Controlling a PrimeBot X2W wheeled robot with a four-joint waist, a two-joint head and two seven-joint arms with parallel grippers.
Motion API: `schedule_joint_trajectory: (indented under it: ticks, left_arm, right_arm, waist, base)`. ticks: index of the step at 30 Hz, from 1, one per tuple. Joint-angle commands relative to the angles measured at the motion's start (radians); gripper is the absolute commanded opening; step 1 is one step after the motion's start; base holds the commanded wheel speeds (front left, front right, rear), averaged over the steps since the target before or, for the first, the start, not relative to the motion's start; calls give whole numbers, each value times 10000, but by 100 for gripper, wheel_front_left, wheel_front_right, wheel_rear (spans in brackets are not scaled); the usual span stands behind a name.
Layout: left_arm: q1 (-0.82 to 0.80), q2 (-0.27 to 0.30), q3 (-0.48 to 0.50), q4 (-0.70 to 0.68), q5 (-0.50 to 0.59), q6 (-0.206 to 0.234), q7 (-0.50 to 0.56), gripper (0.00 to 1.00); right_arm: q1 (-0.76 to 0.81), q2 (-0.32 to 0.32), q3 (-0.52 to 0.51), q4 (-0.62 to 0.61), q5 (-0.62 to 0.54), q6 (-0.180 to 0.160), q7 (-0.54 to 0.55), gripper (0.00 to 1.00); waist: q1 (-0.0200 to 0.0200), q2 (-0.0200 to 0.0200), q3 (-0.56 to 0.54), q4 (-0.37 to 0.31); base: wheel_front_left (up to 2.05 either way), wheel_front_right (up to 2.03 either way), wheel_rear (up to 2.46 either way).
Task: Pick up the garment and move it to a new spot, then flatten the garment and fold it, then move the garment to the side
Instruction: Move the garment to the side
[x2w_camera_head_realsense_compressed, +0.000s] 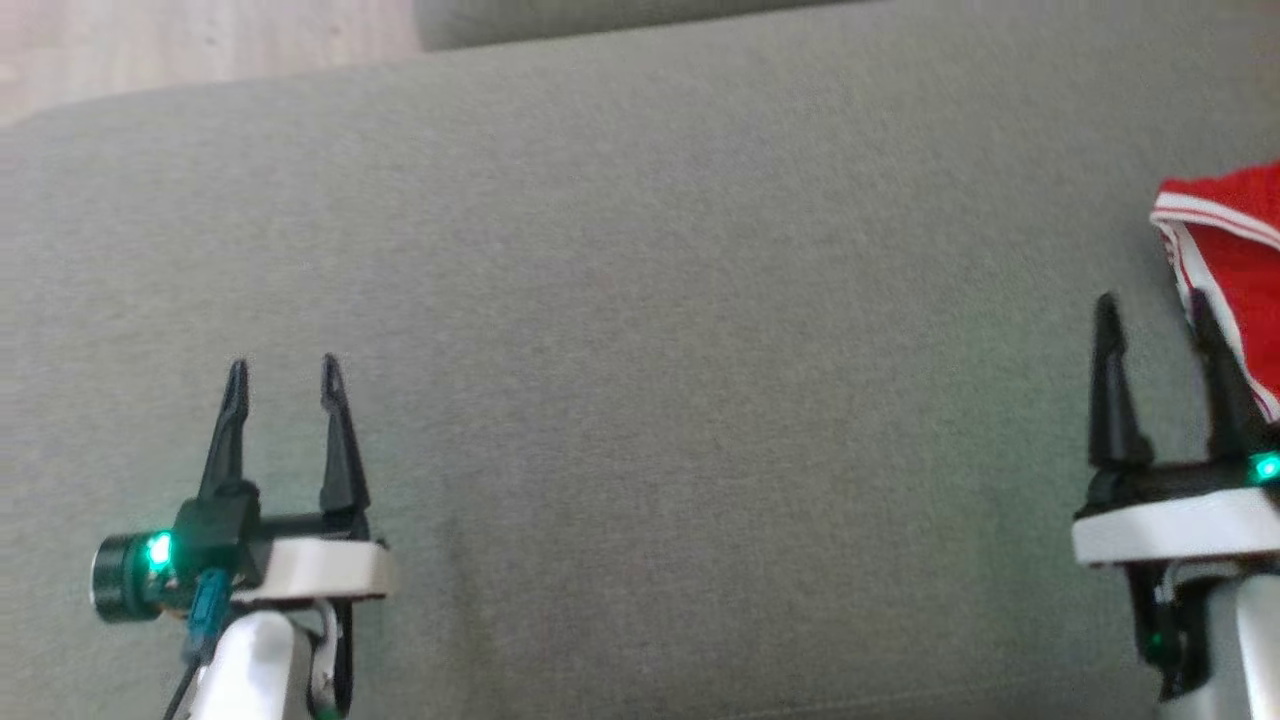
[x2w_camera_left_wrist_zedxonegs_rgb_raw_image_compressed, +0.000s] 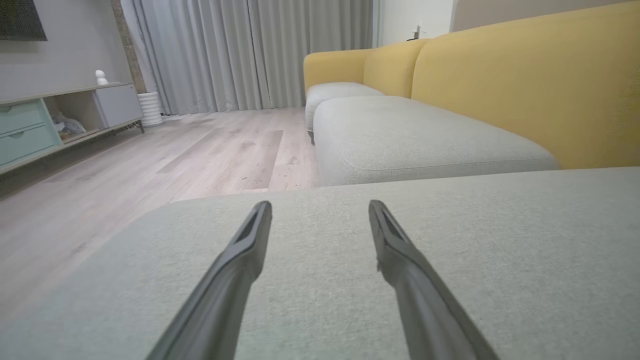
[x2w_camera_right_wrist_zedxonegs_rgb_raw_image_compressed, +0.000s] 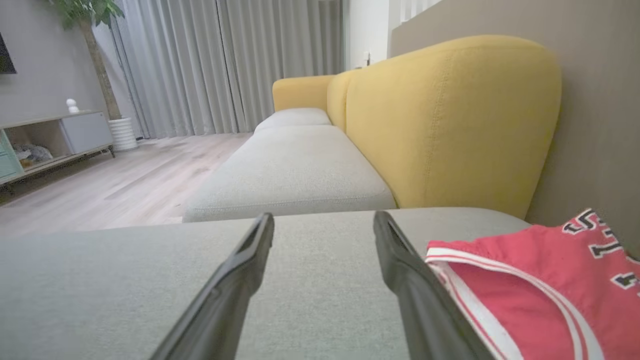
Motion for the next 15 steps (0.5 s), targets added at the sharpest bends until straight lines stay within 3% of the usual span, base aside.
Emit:
schedule_joint_trajectory:
  ticks: [1,15]
  left_arm:
    - [-115,273,415,-257,-76,48,-51,100]
    - [1162,363,178,-413,-307,-99,301,100]
  right_arm:
    - [-5,-44,296,-534,13,-7,174,100]
    - [1433,418,1117,-1231,157,-7,924,100]
  waist:
    - [1,0,-322,294]
    - [1,0,-1505,607]
  base:
    - [0,0,0]
    - [0,0,0]
